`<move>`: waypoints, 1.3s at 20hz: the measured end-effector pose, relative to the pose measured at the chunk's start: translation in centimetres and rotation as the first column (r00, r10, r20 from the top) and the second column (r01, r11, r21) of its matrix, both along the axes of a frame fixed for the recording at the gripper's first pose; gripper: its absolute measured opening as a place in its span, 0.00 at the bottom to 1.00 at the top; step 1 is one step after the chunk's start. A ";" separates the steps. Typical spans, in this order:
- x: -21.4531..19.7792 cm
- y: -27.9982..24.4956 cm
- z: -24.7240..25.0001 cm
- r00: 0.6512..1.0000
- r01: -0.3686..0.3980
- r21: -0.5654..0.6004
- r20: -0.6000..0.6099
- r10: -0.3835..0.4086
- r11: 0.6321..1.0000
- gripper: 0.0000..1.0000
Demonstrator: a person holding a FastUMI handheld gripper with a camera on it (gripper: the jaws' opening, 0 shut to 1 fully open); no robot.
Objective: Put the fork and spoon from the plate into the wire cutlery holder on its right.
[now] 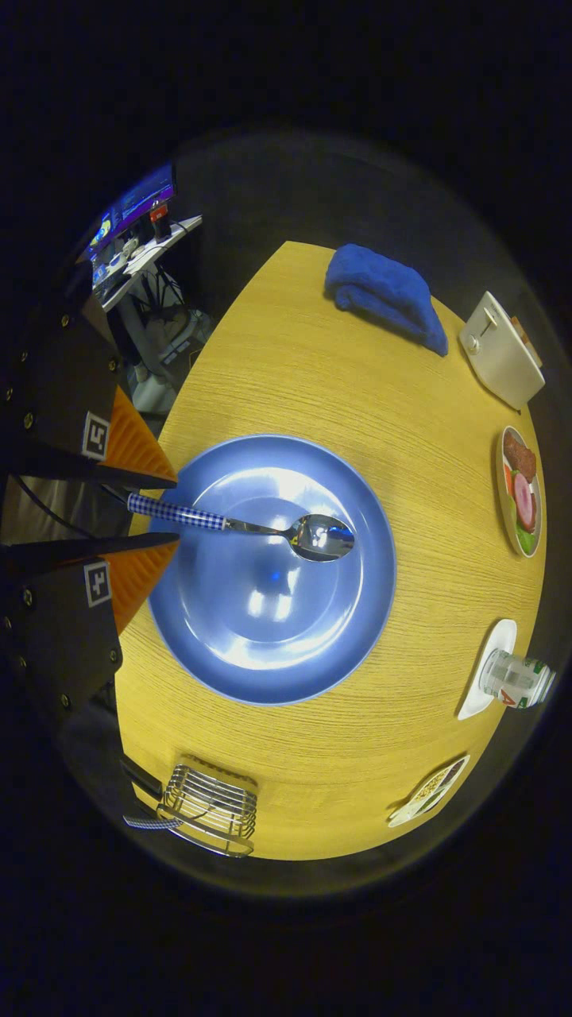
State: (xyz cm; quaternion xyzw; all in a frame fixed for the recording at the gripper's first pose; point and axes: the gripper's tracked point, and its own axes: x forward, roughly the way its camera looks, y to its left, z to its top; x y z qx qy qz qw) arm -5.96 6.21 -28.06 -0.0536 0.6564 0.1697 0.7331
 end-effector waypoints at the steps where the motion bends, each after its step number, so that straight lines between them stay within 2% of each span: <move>1: 0.1 0.2 -0.2 1.000 0.003 -0.001 -0.001 -0.003 1.000 0.32; 12: 0.9 0.2 -3.8 0.997 -0.006 -0.035 -0.072 0.003 0.999 0.32; 14: 0.6 -0.4 -4.6 0.998 -0.013 -0.052 -0.069 0.010 0.999 0.20; 16: 1.0 -0.4 -4.5 0.997 -0.033 -0.043 -0.070 0.030 0.999 0.20; 17: 2.9 -0.3 -3.5 0.998 -0.043 -0.039 -0.049 0.041 0.998 0.20; 18: 1.5 -0.6 -4.6 0.996 -0.063 -0.058 -0.065 0.059 0.996 0.05; 26: 1.5 -2.6 -3.5 0.987 -0.153 -0.111 -0.068 0.146 0.982 0.05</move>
